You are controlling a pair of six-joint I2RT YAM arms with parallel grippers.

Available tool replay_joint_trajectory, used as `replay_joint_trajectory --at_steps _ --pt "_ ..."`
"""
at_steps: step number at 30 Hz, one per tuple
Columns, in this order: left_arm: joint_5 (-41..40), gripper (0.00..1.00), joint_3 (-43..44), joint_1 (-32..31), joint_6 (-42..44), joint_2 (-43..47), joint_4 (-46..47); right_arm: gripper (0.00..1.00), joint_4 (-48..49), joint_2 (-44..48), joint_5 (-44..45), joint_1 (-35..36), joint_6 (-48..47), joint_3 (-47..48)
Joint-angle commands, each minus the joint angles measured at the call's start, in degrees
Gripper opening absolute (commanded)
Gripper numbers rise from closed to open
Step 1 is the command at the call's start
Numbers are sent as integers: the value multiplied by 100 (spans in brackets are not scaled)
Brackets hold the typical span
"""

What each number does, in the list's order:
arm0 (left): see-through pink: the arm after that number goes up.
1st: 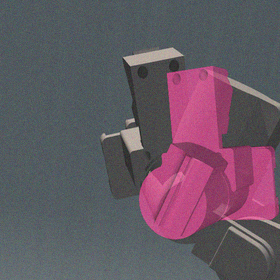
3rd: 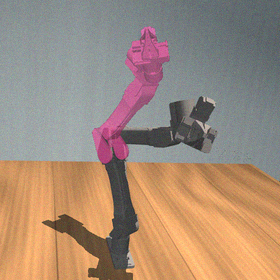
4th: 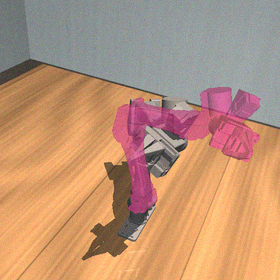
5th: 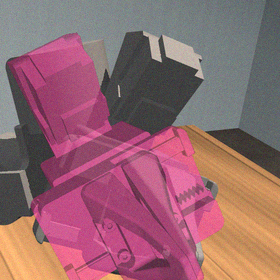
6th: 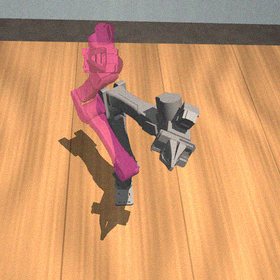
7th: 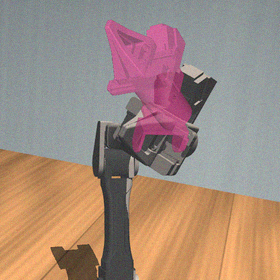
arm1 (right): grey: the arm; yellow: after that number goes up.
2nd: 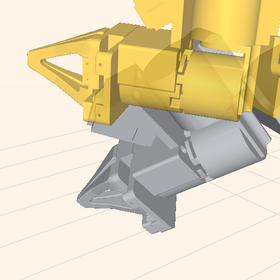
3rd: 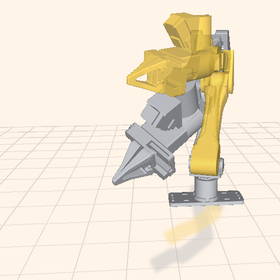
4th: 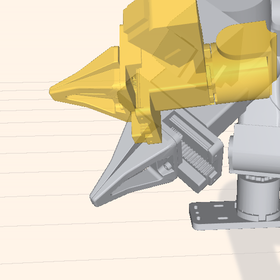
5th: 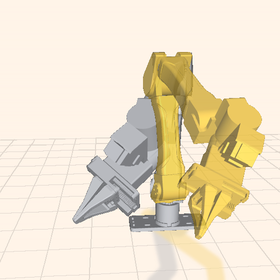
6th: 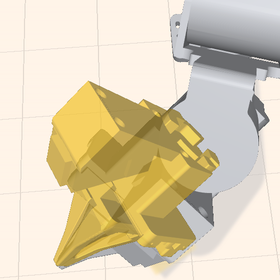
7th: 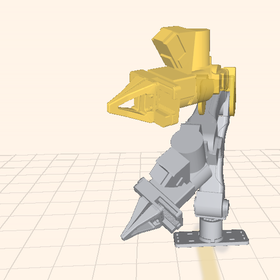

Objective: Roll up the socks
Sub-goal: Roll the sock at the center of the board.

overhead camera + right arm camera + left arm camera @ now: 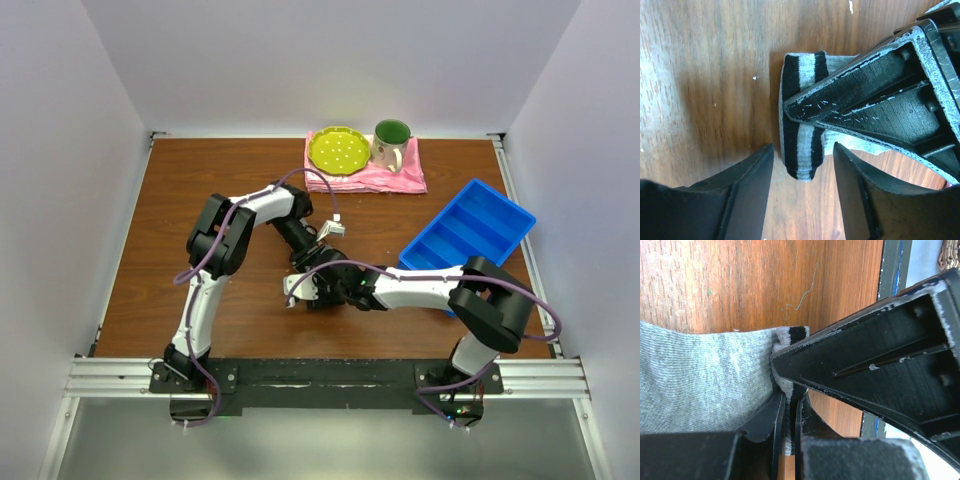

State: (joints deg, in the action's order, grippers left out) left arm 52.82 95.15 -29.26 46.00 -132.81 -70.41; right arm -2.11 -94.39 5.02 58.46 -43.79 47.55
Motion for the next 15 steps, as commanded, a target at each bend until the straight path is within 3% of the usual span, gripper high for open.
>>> replay_joint_trajectory --at_steps 1,6,14,15 --pt "-949 0 -190 -45 199 -324 880 53 185 -141 26 43 169 105" --pt "-958 0 -208 -36 173 -342 933 46 193 -194 -44 61 231 70" --pt "-958 0 -190 -45 138 -307 977 23 53 -194 -281 69 266 70" --pt "-949 6 -208 -45 146 -298 968 20 -17 -185 -308 69 257 70"
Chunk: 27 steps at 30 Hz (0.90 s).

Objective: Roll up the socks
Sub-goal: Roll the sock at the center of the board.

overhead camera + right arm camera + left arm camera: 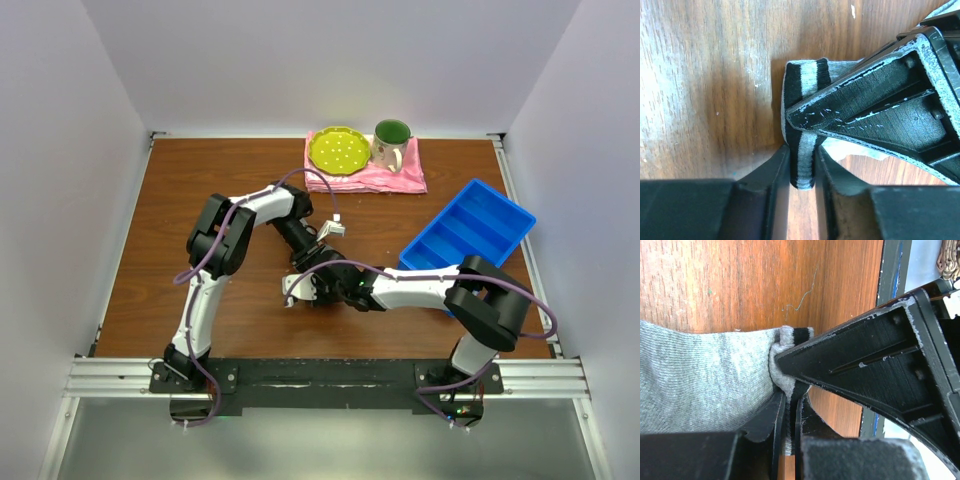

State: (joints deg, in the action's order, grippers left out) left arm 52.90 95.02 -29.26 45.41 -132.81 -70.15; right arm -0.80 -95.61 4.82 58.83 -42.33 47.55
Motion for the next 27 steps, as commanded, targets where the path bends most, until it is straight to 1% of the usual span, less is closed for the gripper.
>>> replay_joint_trajectory --at_steps 1,2,3,4,5,7,8,11,18,22,27 --pt "-957 8 -195 -36 231 -298 950 18 -192 -63 -332 32 84 70" --pt "-949 11 -203 -45 240 -280 942 14 -236 -63 -385 41 84 79" --pt "-949 17 -230 -45 249 -254 968 6 -306 -63 -403 32 93 88" --pt "-957 20 -239 -45 232 -236 986 1 -350 -80 -429 32 84 105" --pt "-957 24 -256 -45 249 -210 1020 0 -386 -89 -464 32 84 114" --pt "-957 28 -282 -36 249 -157 1047 0 -465 -124 -464 32 84 132" --pt "-957 33 -300 -36 249 -131 1082 0 -500 -133 -464 32 75 149" --pt "-957 37 -379 -36 267 -26 1178 0 -606 -186 -464 32 58 184" --pt "-703 42 -528 -10 469 290 1302 0 -667 -212 -596 41 49 184" --pt "-580 45 -695 43 495 607 1626 0 -729 -212 -622 32 40 202" --pt "-105 47 -1100 227 522 1240 2172 0 -746 -238 -623 32 40 202"
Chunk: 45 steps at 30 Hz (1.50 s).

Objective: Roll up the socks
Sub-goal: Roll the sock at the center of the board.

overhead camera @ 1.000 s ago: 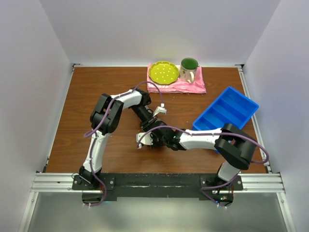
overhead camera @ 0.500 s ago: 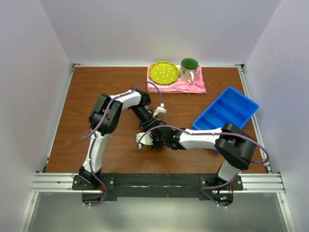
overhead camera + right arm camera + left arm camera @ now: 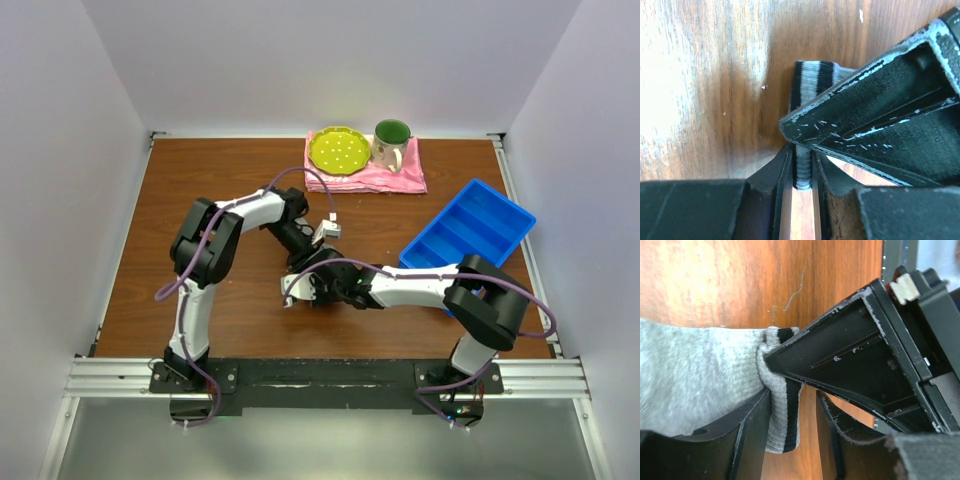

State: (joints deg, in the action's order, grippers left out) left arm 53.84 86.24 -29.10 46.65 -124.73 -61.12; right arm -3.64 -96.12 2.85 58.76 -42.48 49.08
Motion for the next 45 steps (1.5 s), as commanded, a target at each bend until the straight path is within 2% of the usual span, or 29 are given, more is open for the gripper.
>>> replay_joint_trajectory --at_steps 1,10,15,18,19,26,36,45 --pt "-164 47 -239 221 406 475 1322 0 -454 -180 -426 39 47 40" --pt "214 50 -239 370 1029 660 831 0 -453 -127 -522 4 38 40" --pt "583 50 -318 739 1451 1064 620 0 -567 -83 -654 -84 73 84" --pt "776 55 -423 1011 1680 1354 575 0 -655 -74 -795 -154 90 146" --pt "829 60 -510 1081 1733 1433 575 0 -708 -83 -891 -189 91 189" --pt "935 60 -1047 1512 2242 1995 601 0 -1409 -310 -1575 -531 117 664" --pt "794 59 -2198 1539 2559 2822 1426 0 -2799 -978 -2674 -1103 -120 1621" --pt "505 58 -2840 1495 2322 3376 2306 0 -3872 -1620 -3352 -1420 -357 2500"
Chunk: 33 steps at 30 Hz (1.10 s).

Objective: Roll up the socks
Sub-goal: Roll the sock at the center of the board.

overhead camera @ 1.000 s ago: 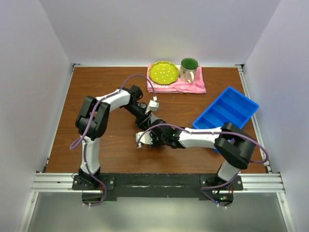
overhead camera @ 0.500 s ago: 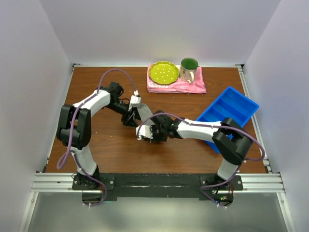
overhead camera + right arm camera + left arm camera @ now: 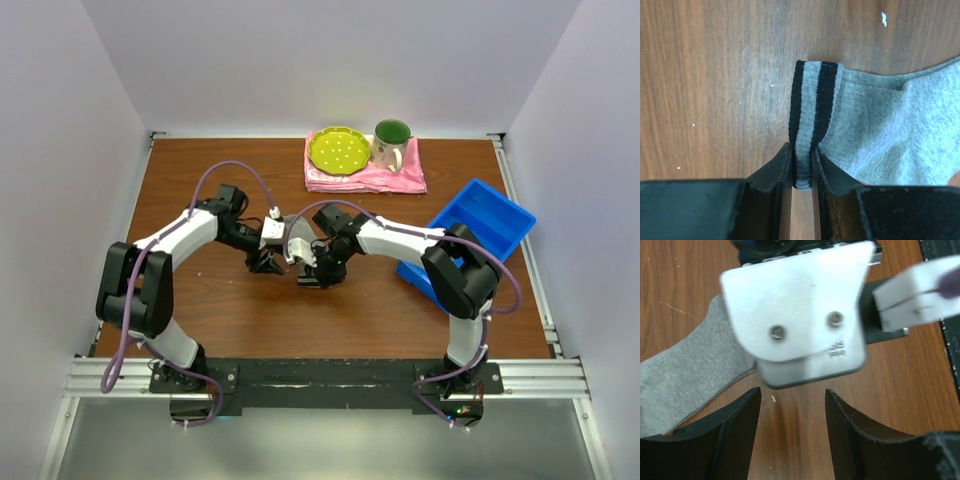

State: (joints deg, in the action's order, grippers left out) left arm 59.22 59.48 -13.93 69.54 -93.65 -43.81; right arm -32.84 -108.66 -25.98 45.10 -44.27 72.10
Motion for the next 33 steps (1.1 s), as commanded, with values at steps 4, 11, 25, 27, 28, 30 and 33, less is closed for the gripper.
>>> replay_joint_trajectory --at_steps 4,11,25,27,28,30,33 --pt "-121 58 -376 -57 25 399 733 0 -1233 -586 -619 -89 -231 498" --pt "-358 57 -604 -189 -142 549 1093 0 -1673 -1060 -856 -256 -354 929" --pt "-1087 57 -1298 -821 -502 1006 1937 0 -2015 -1596 -1146 -537 -398 1439" --pt "-1176 58 -1404 -891 -538 1094 2096 0 -2077 -1640 -1155 -555 -398 1518" --pt "-1254 58 -1431 -944 -573 1120 2140 0 -2095 -1667 -1173 -599 -398 1527" --pt "-1308 58 -1509 -988 -599 1173 2228 0 -2104 -1693 -1243 -625 -389 1544" --pt "-1343 58 -1641 -1015 -669 1261 2412 0 -2086 -1711 -1313 -687 -372 1571"
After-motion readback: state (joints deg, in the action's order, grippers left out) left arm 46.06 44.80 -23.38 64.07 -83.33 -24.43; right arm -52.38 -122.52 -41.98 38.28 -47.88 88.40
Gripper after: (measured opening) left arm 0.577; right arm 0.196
